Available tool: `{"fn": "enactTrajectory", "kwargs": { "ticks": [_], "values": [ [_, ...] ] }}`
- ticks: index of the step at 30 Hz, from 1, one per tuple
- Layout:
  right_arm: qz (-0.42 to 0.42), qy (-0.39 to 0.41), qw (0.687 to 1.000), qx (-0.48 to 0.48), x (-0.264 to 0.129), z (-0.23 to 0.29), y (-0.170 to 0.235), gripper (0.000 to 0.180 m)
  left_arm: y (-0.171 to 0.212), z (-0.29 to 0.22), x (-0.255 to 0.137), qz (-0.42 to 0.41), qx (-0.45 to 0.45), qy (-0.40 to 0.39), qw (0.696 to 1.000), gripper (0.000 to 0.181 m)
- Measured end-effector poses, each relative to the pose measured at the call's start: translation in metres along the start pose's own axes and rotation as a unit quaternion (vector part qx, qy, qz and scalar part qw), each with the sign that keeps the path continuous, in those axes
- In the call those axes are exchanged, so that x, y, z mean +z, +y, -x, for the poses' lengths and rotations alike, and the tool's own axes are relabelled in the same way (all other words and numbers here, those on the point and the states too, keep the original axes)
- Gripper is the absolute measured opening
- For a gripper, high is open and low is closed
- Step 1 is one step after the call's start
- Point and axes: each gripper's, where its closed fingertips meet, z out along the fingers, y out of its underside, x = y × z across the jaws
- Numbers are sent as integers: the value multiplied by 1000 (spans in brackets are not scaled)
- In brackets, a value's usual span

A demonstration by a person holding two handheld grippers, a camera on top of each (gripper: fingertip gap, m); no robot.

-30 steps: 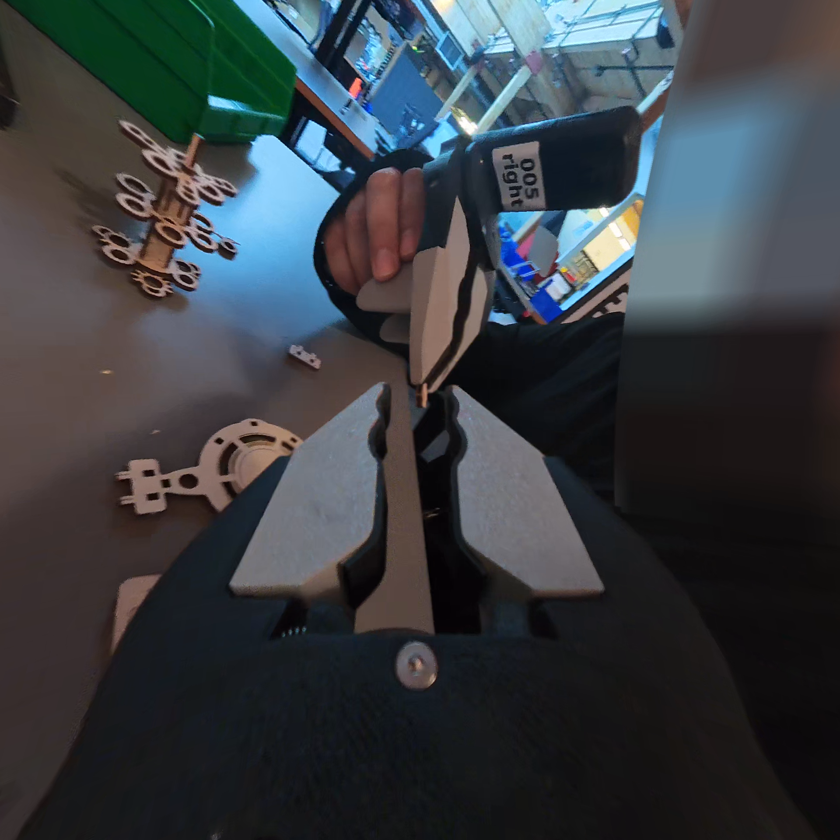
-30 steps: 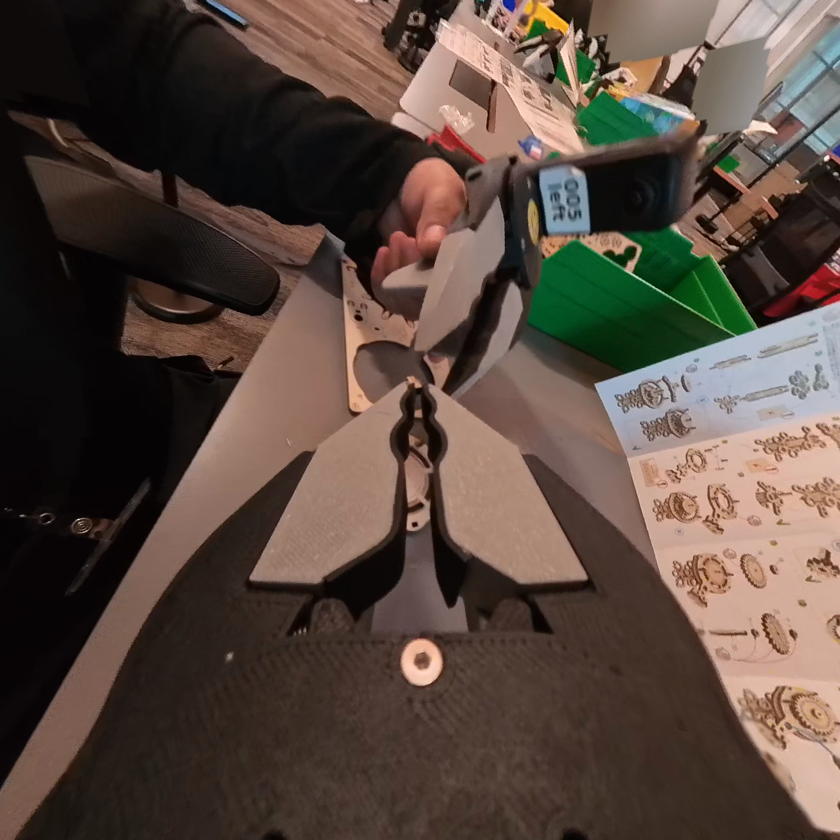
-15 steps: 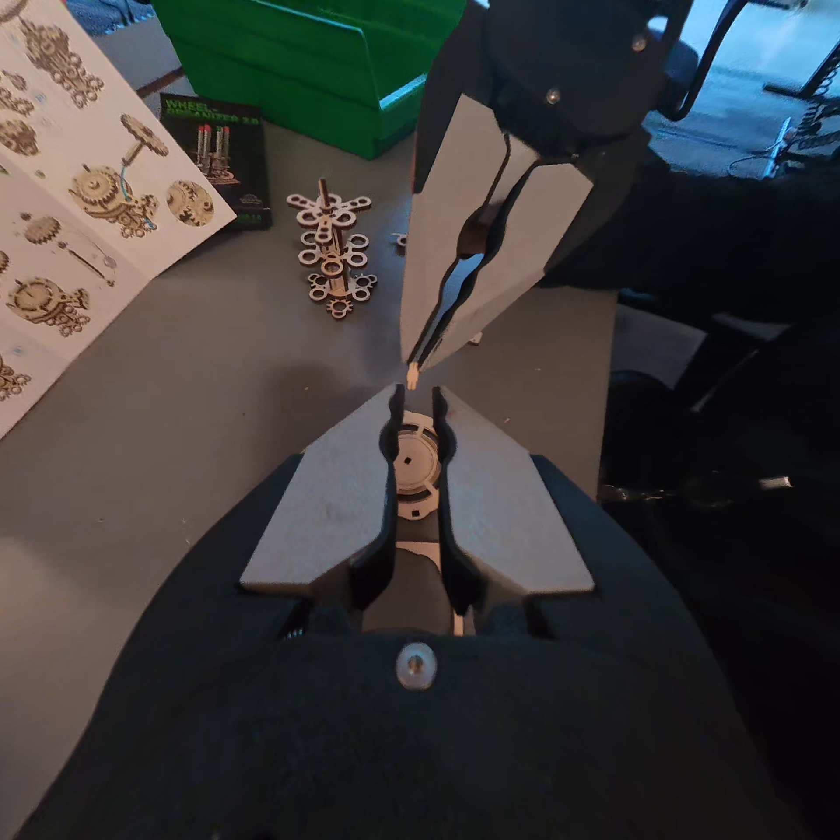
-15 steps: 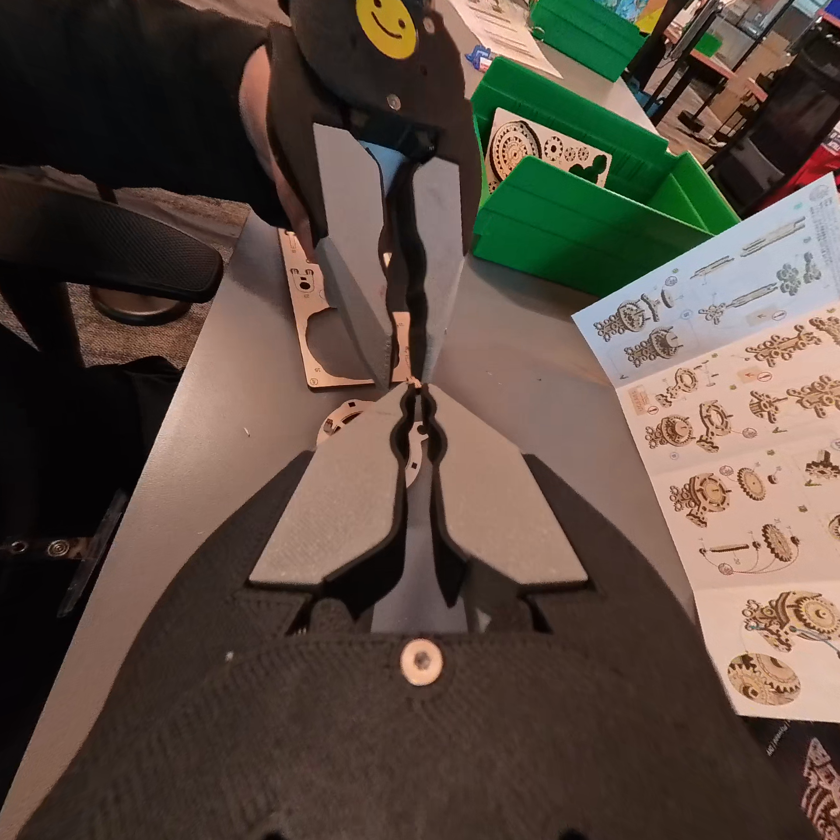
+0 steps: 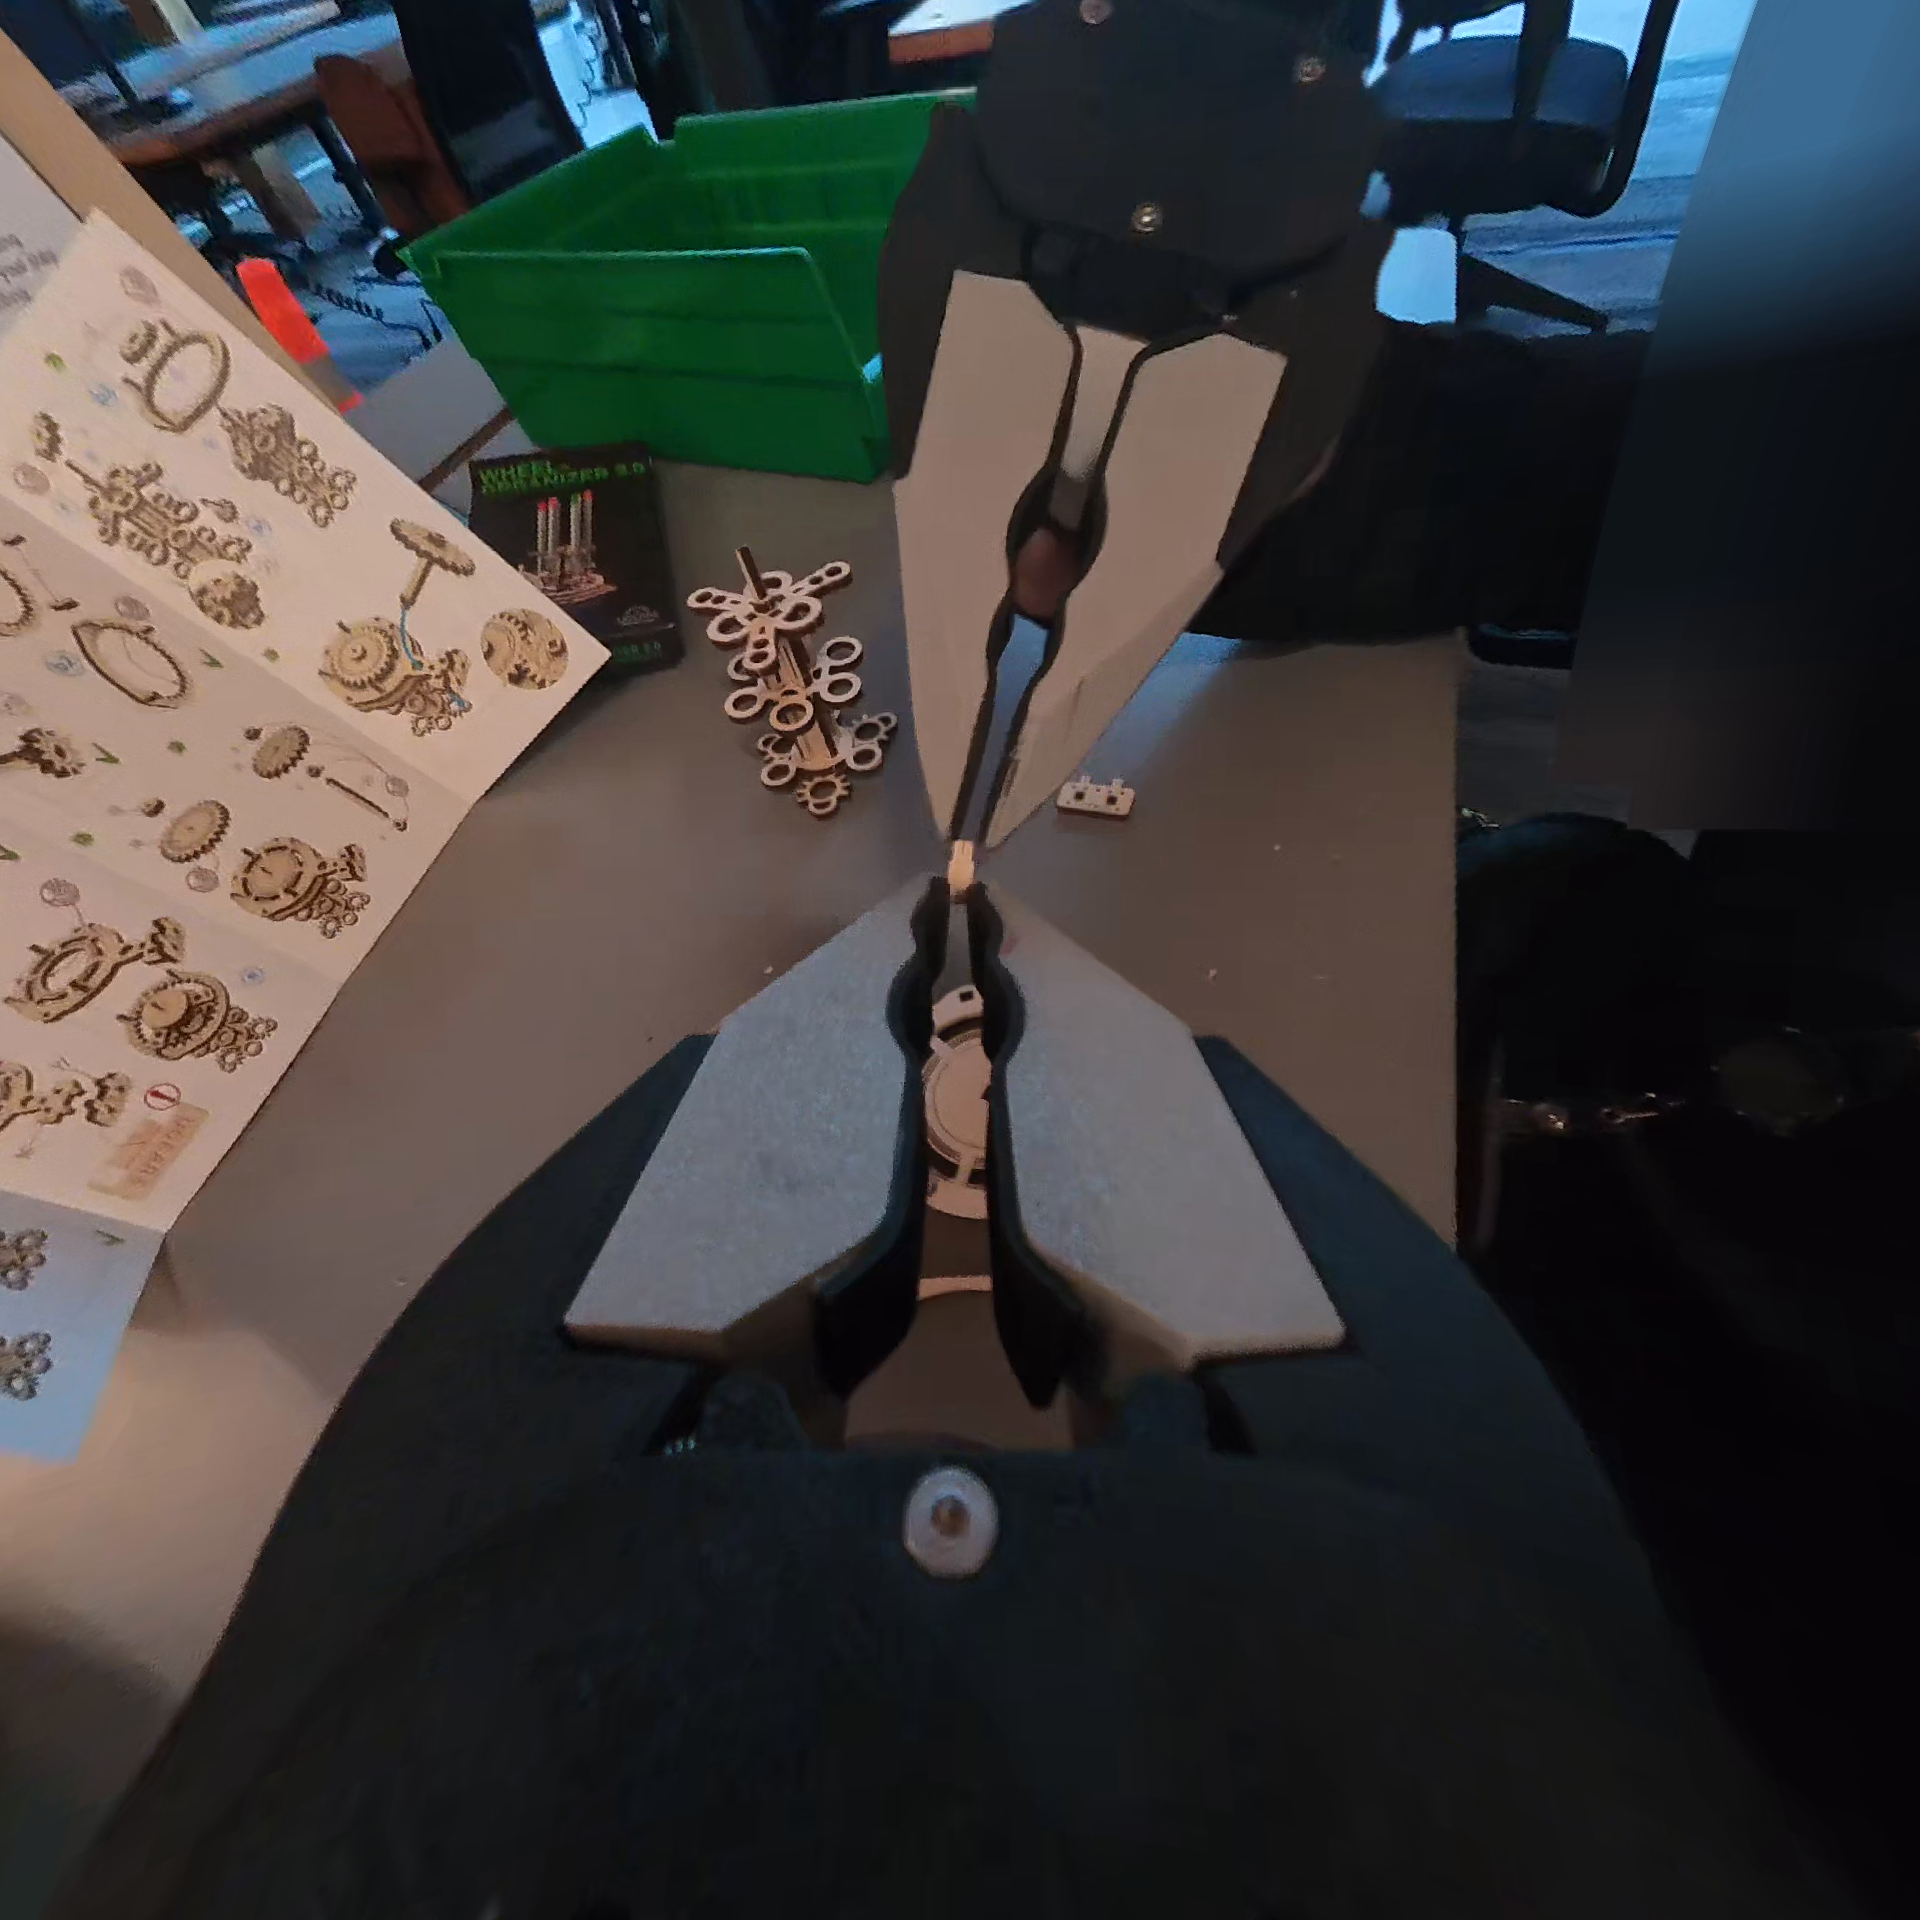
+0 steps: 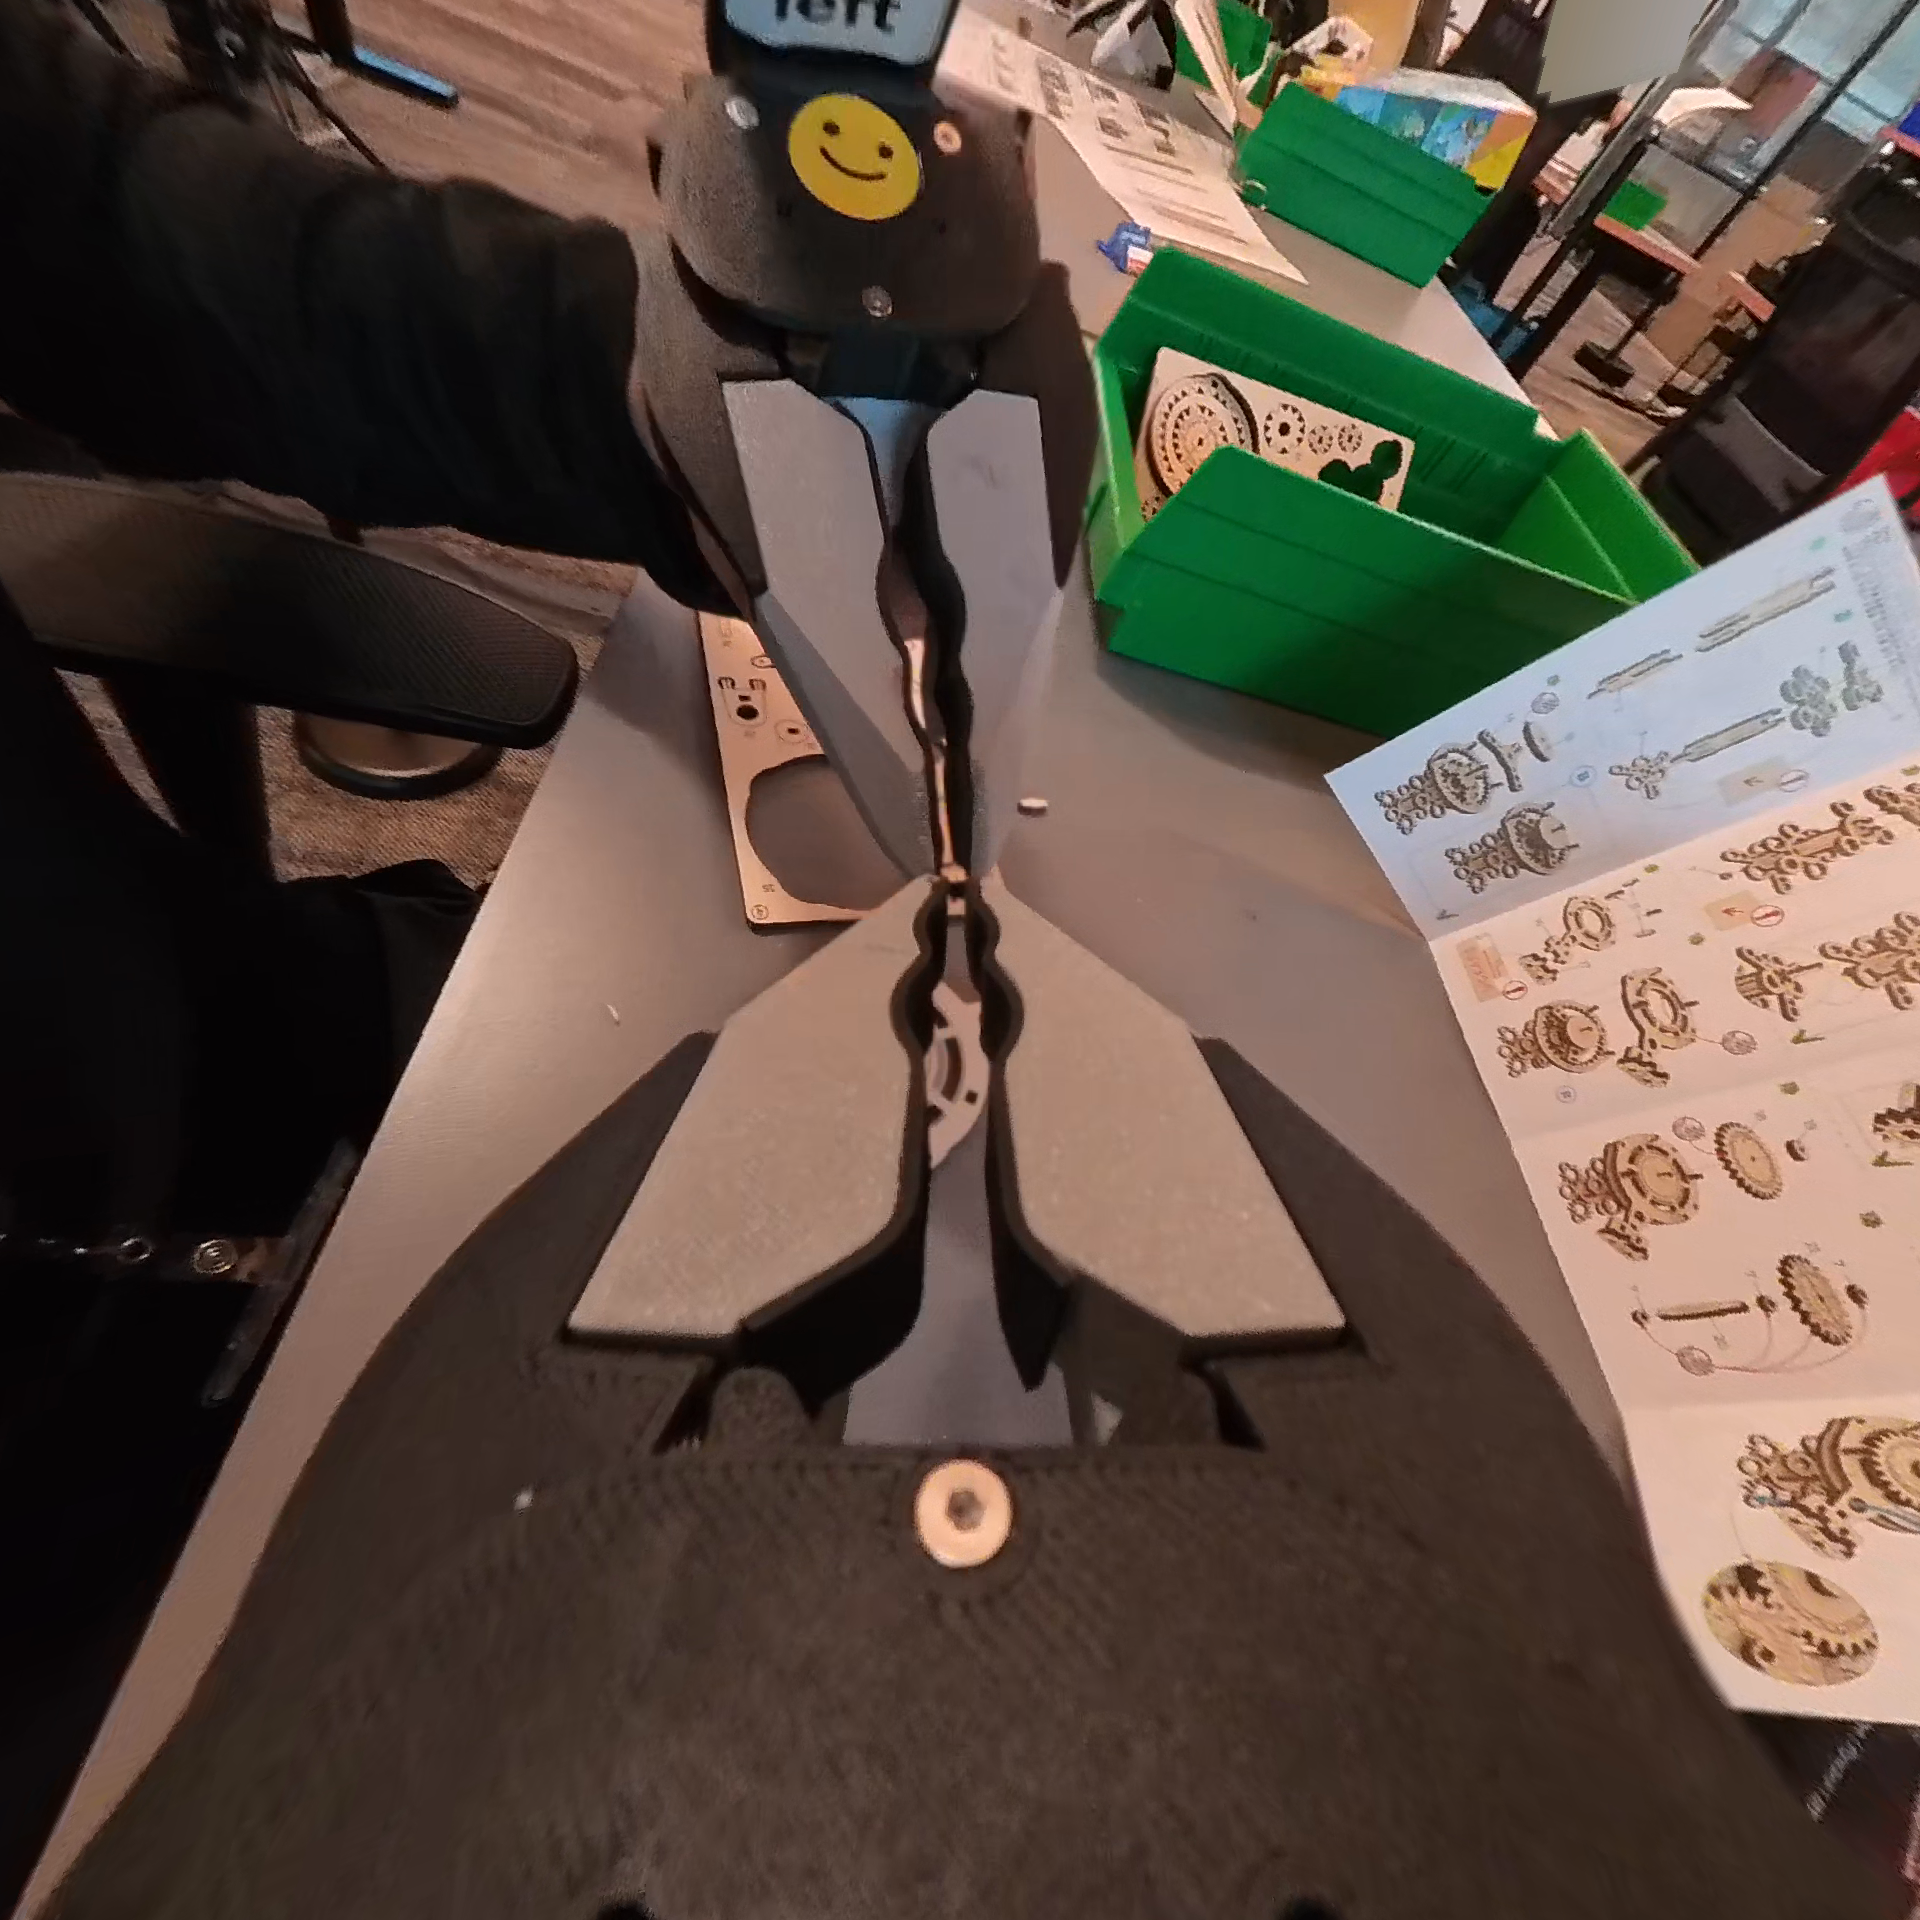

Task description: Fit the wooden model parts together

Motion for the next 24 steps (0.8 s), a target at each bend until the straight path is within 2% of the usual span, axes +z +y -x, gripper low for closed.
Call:
{"fn": "enactTrajectory", "kwargs": {
  "ticks": [7,24],
  "values": [
    [-5,-6,1000,-15,0,5,-2,3,-11,-9,-8,-58,6,30,998,0],
    [-21,-19,999,-21,-2,10,-8,0,-17,-14,-9,-67,10,38,997,0]
  ]
}}
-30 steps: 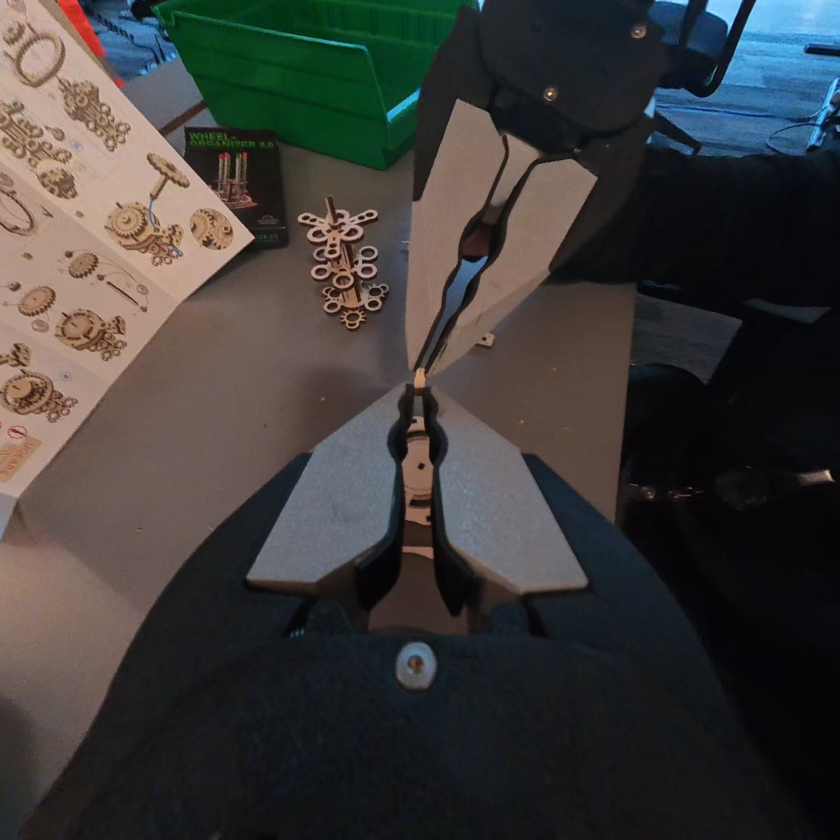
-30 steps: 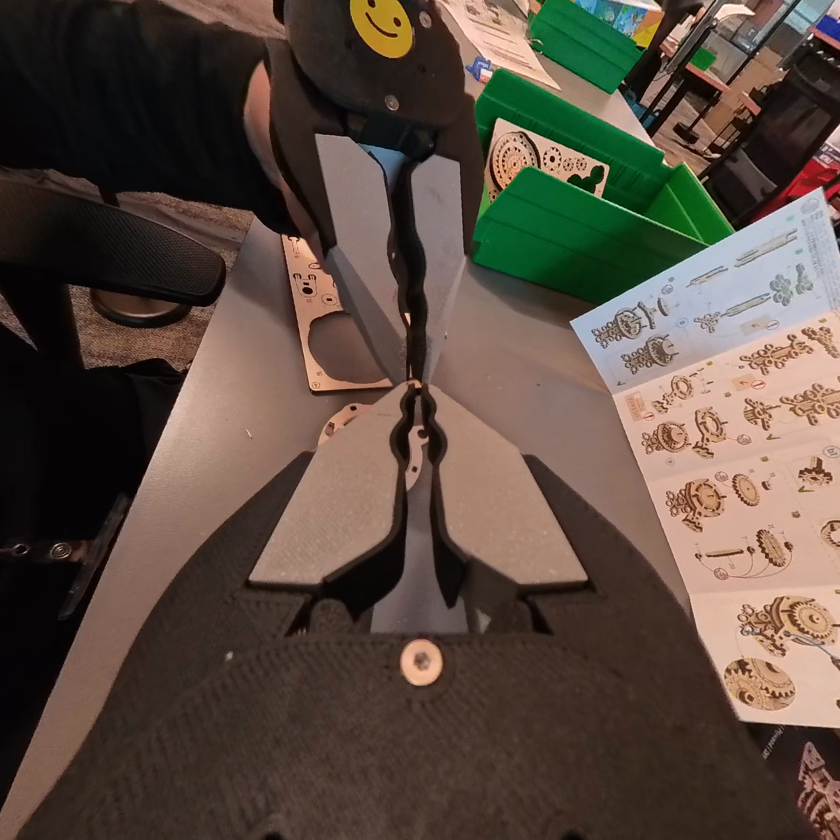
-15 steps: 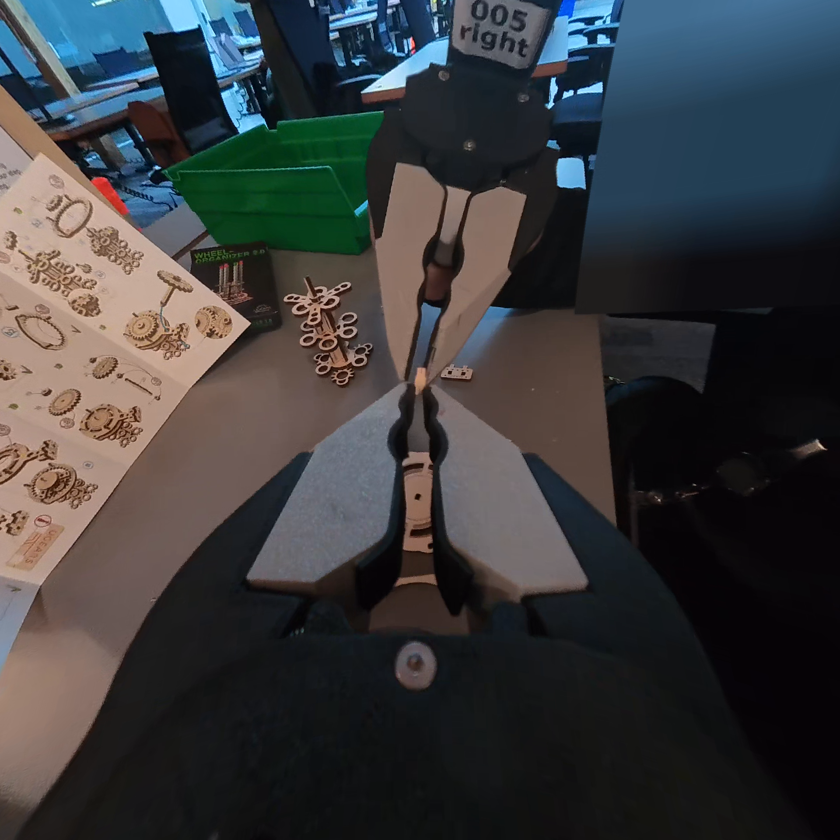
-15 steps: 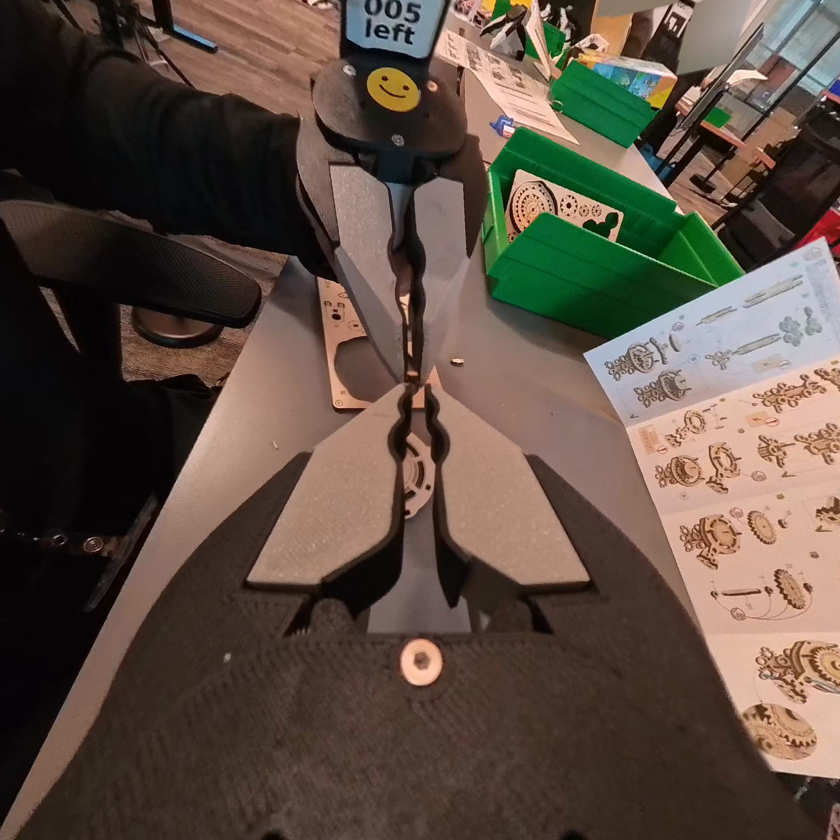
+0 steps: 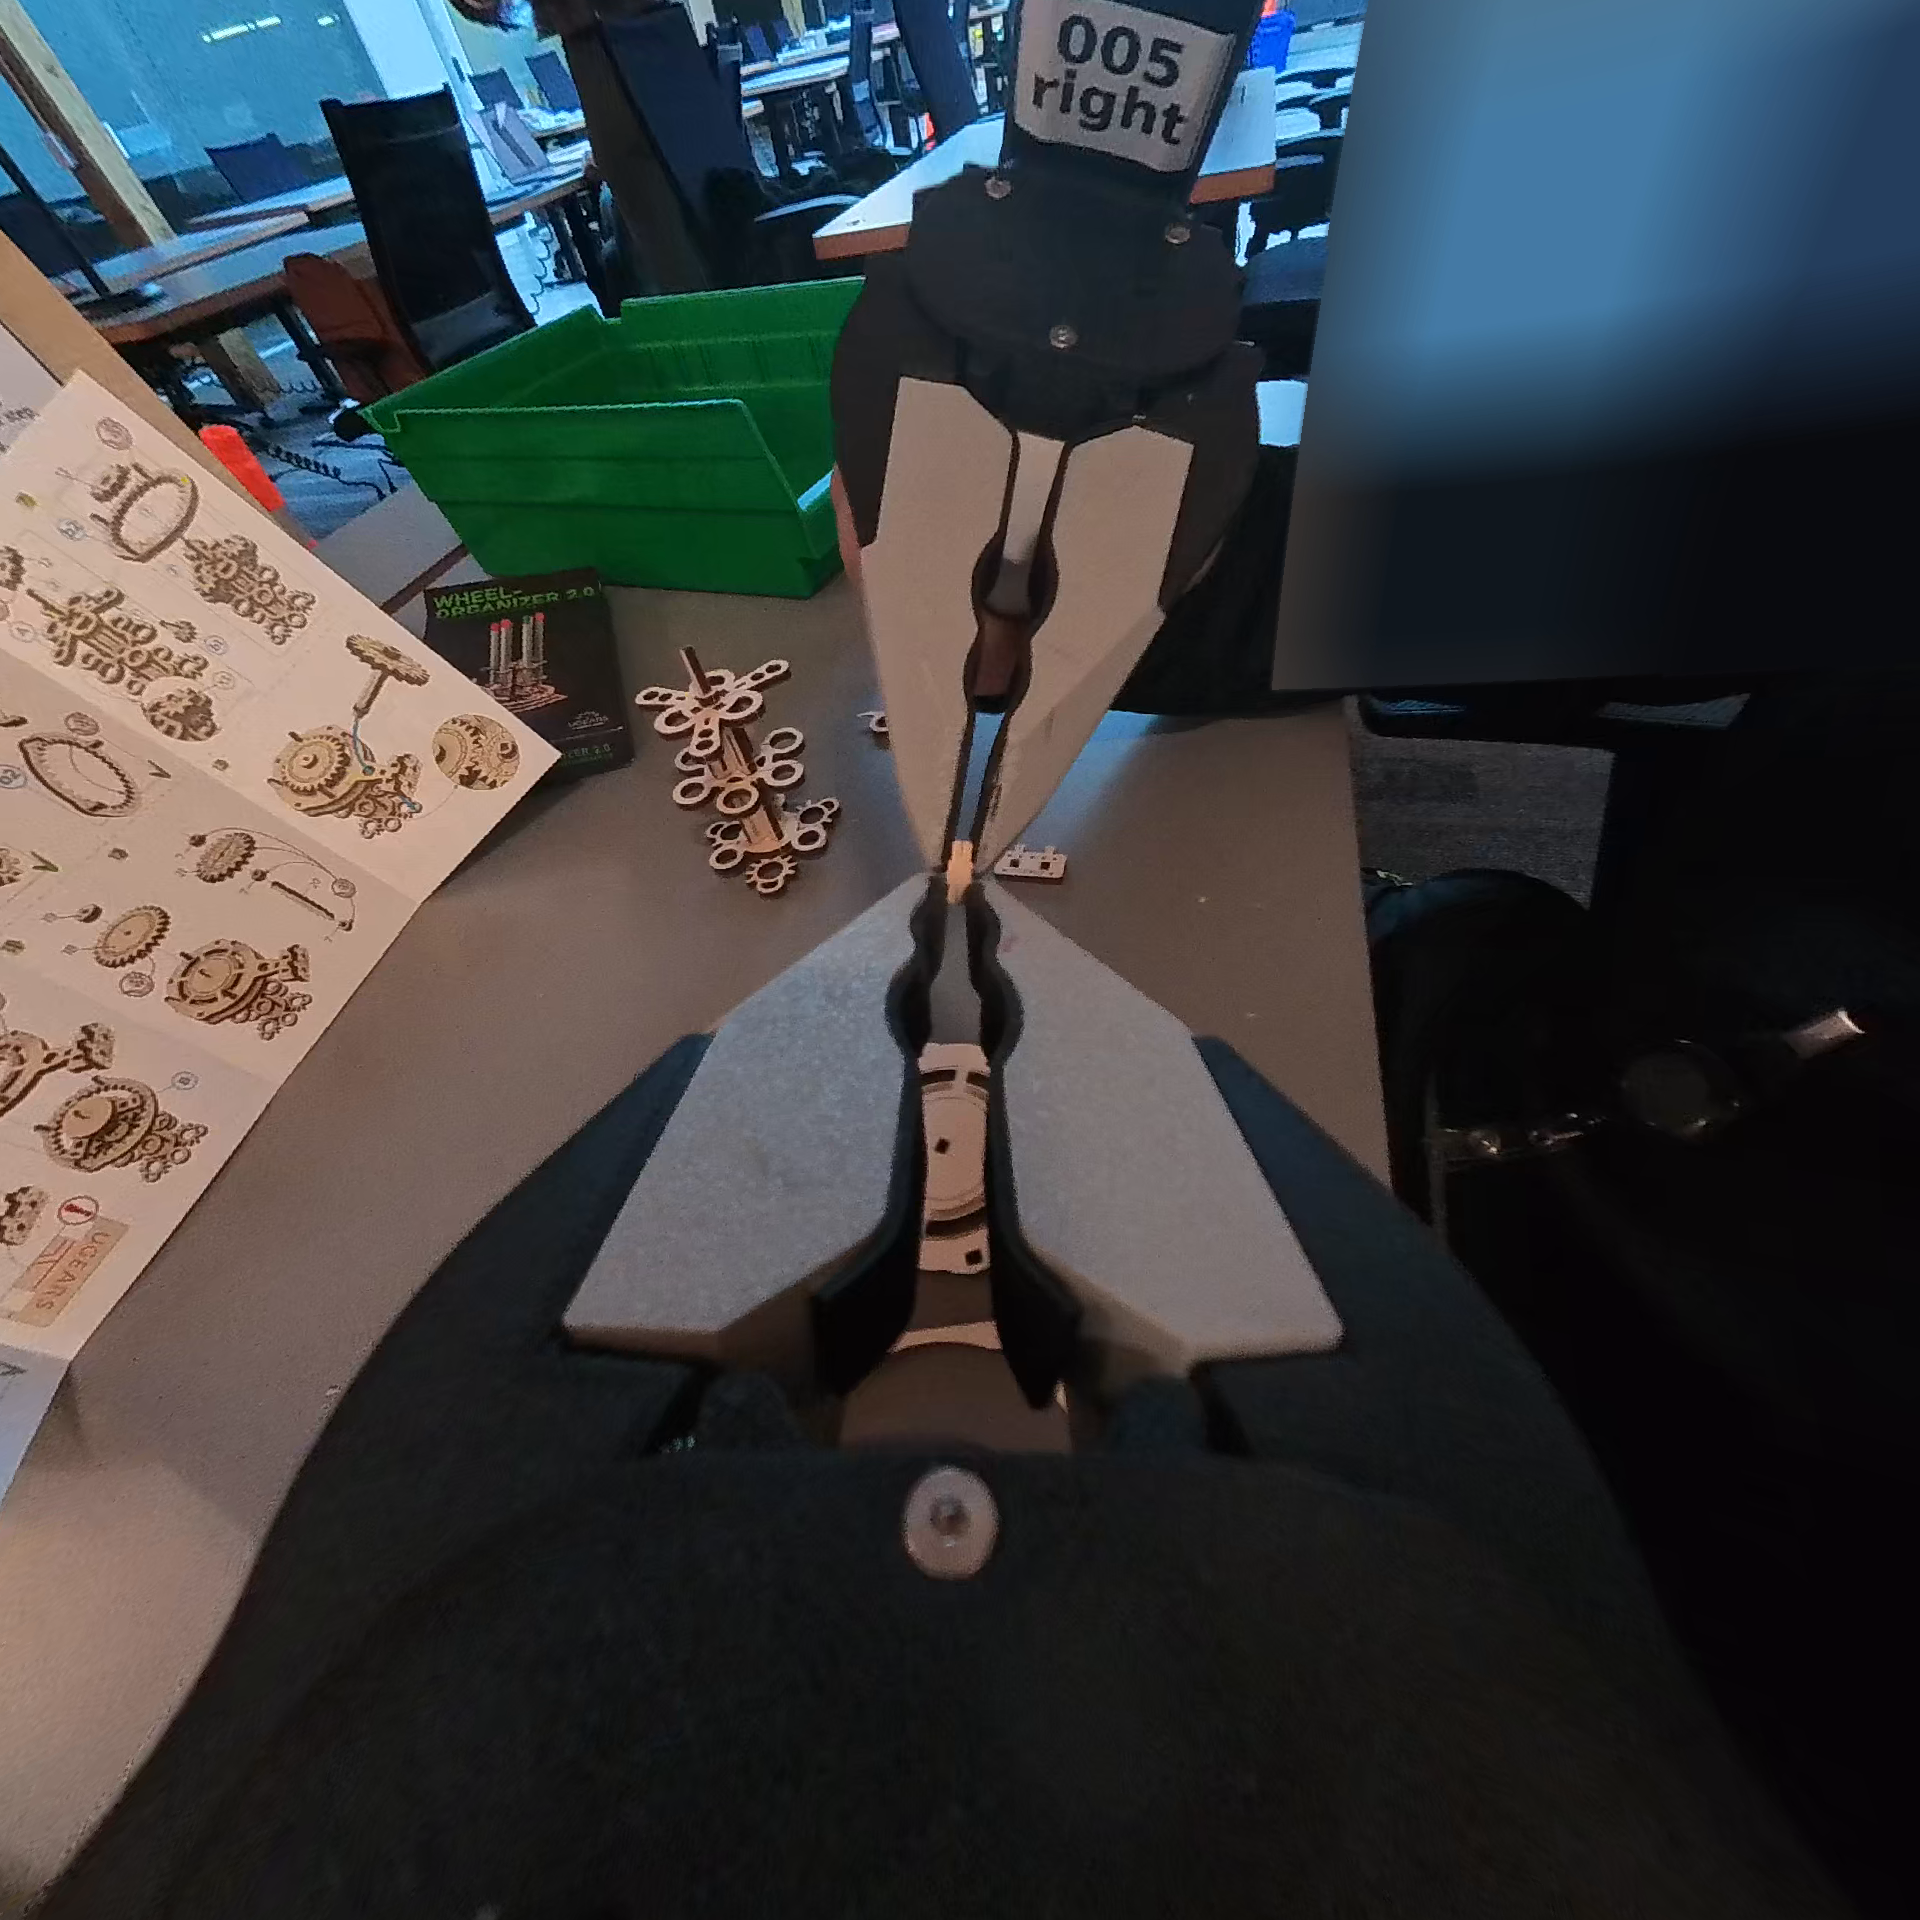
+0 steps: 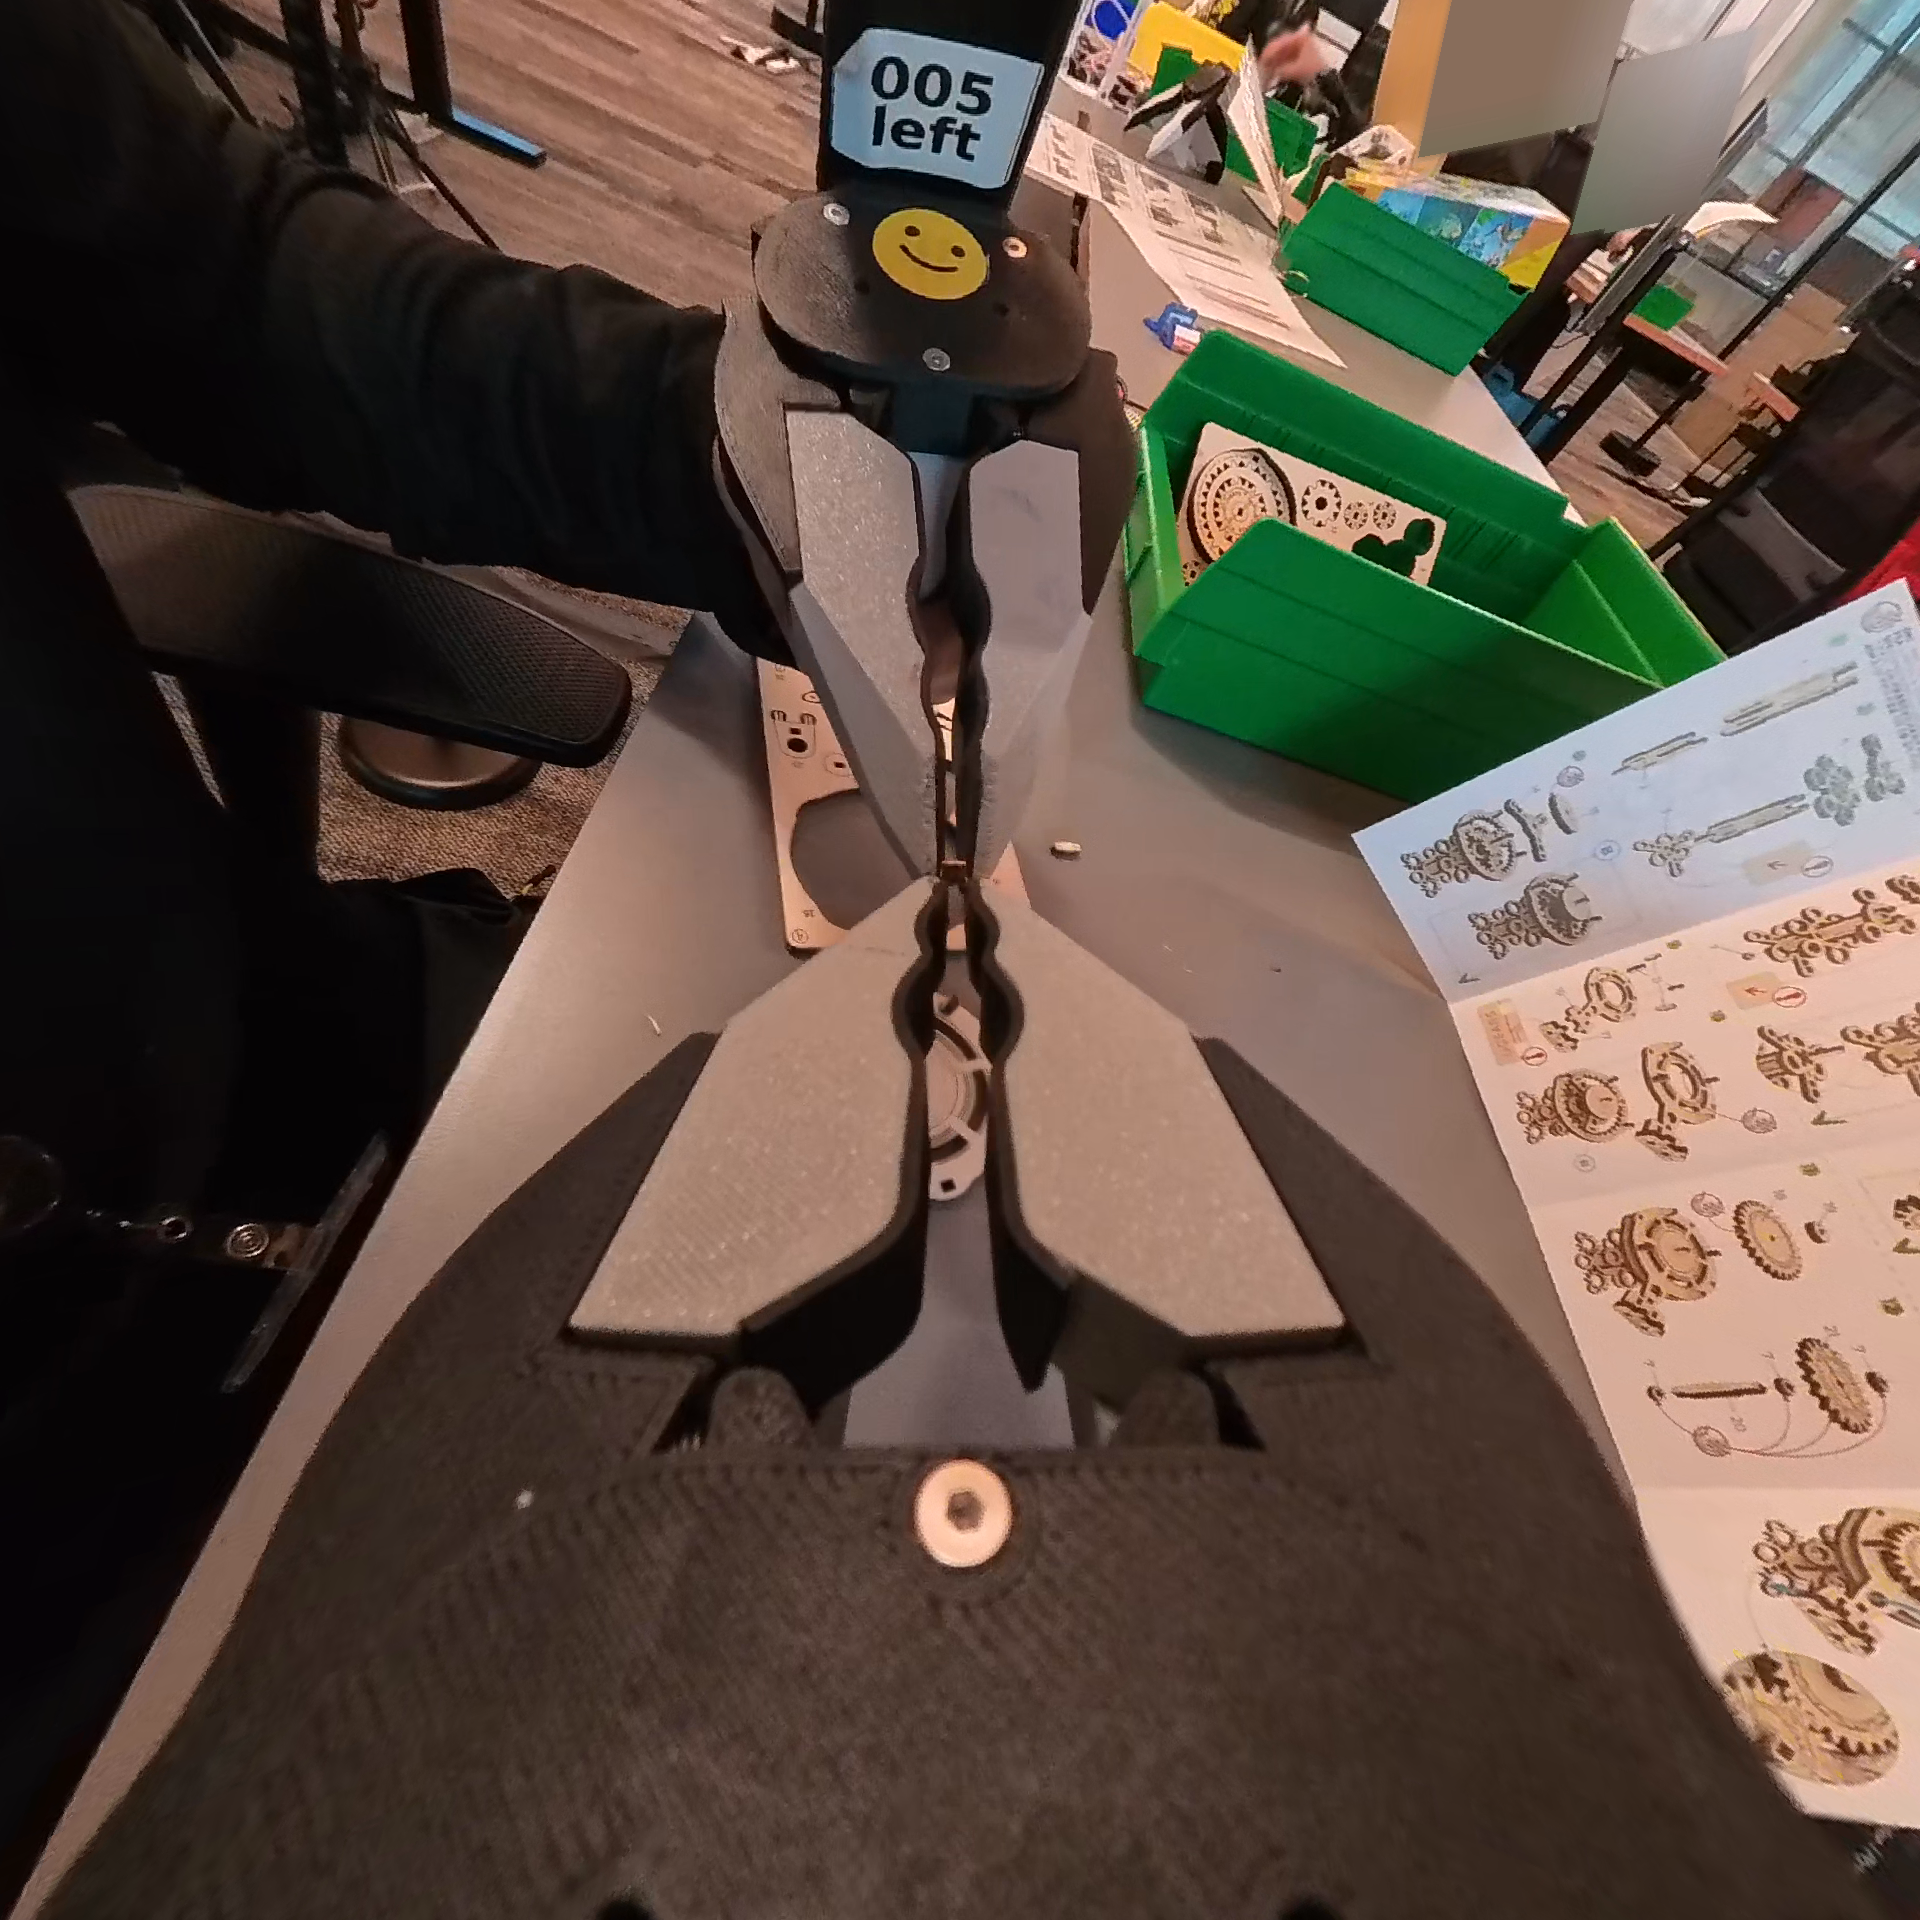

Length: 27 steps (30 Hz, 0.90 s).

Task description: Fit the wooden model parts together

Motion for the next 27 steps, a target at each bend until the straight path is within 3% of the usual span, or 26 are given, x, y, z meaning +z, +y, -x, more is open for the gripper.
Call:
{"fn": "enactTrajectory", "kwargs": {
  "ticks": [27],
  "values": [
    [-28,-22,999,17,-3,4,-8,0,0,-3,-2,-6,6,2,1000,1]
  ]
}}
